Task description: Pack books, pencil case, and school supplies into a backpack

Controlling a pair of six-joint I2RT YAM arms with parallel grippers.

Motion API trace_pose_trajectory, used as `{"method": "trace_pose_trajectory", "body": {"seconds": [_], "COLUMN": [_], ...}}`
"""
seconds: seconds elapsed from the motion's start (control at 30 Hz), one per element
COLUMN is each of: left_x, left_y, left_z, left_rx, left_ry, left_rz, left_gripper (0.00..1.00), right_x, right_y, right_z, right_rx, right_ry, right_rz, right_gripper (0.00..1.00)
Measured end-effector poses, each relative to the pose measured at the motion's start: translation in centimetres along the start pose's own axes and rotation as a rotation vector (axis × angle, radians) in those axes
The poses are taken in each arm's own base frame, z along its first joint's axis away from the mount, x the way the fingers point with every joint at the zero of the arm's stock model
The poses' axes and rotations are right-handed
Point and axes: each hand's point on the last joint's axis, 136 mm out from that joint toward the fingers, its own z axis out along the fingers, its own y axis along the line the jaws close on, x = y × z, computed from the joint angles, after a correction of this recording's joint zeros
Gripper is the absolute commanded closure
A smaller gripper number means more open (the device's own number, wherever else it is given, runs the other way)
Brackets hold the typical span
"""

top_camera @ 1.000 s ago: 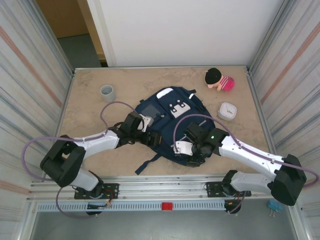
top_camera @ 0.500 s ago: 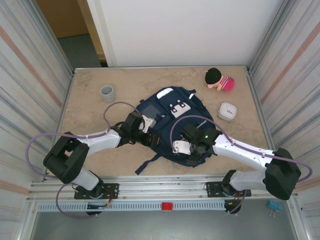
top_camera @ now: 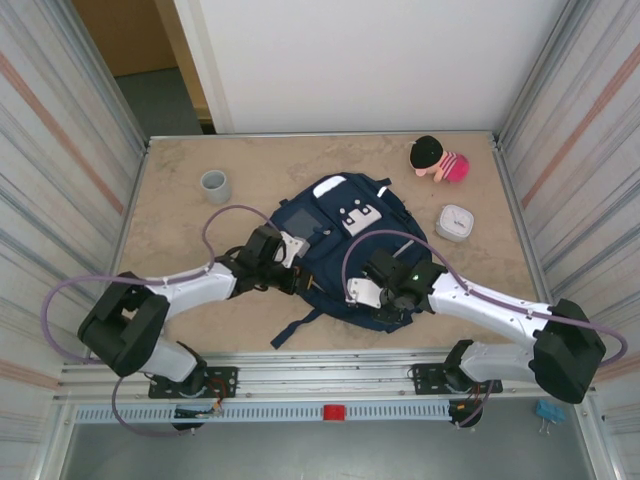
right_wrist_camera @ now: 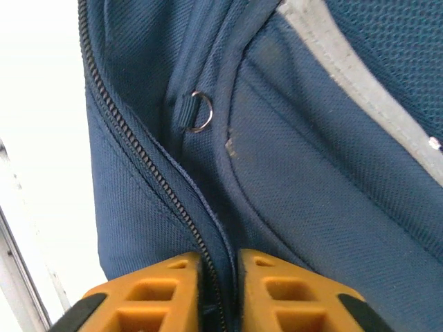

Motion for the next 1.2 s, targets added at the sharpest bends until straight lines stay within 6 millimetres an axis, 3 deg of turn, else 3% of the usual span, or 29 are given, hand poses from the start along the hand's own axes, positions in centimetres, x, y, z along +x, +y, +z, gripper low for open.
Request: {"method": "trace_pose_trajectory", "body": {"seconds": [0.27, 0.33, 0.37, 0.43, 0.57, 0.77, 0.87, 1.03, 1.2], "left_x": [-0.5, -0.6, -0.6, -0.5, -0.2, 0.0, 0.2, 1.8, 2.7], "left_y": [-0.3, -0.3, -0.3, -0.2, 0.2, 0.7, 0.8, 1.5, 1.8], "left_z": [-1.2, -1.3, -1.4, -1.4, -1.6, -1.9, -1.8, -1.2, -0.8], "left_rx": [-0.013, -0.015, -0.021, -0.035, -0.060, -0.094, -0.094, -0.102, -0.107], "left_ry": [-0.049, -0.055, -0.059, -0.061, -0.063, -0.066, -0.060, -0.028, -0.001], "left_rz": [0.000, -0.003, -0.005, -0.009, -0.021, -0.031, -0.034, -0.047, -0.054], "left_gripper": [0.90, 0.90, 0.91, 0.92, 0.92, 0.85, 0.77, 0.76, 0.73], "right_x": [-2.2, -2.8, -3.2, -4.1, -5.6, -5.4, -5.4, -5.7, -6.2], "right_y": [-0.3, -0.4, -0.4, -0.4, -0.7, -2.9, -2.9, -3.0, -3.3], "right_z": [0.1, 0.0, -0.1, -0.2, -1.6, -3.8, -3.3, -1.6, -1.5], "right_rx": [0.005, 0.006, 0.000, -0.007, 0.000, 0.074, 0.071, 0.075, 0.094], "right_ry": [-0.103, -0.132, -0.148, -0.189, -0.277, -0.345, -0.330, -0.320, -0.352], "right_rz": [0.095, 0.114, 0.121, 0.124, 0.076, 0.085, 0.063, 0.044, 0.046], "right_gripper": [0.90, 0.79, 0.68, 0.53, 0.42, 0.39, 0.43, 0.43, 0.43]}}
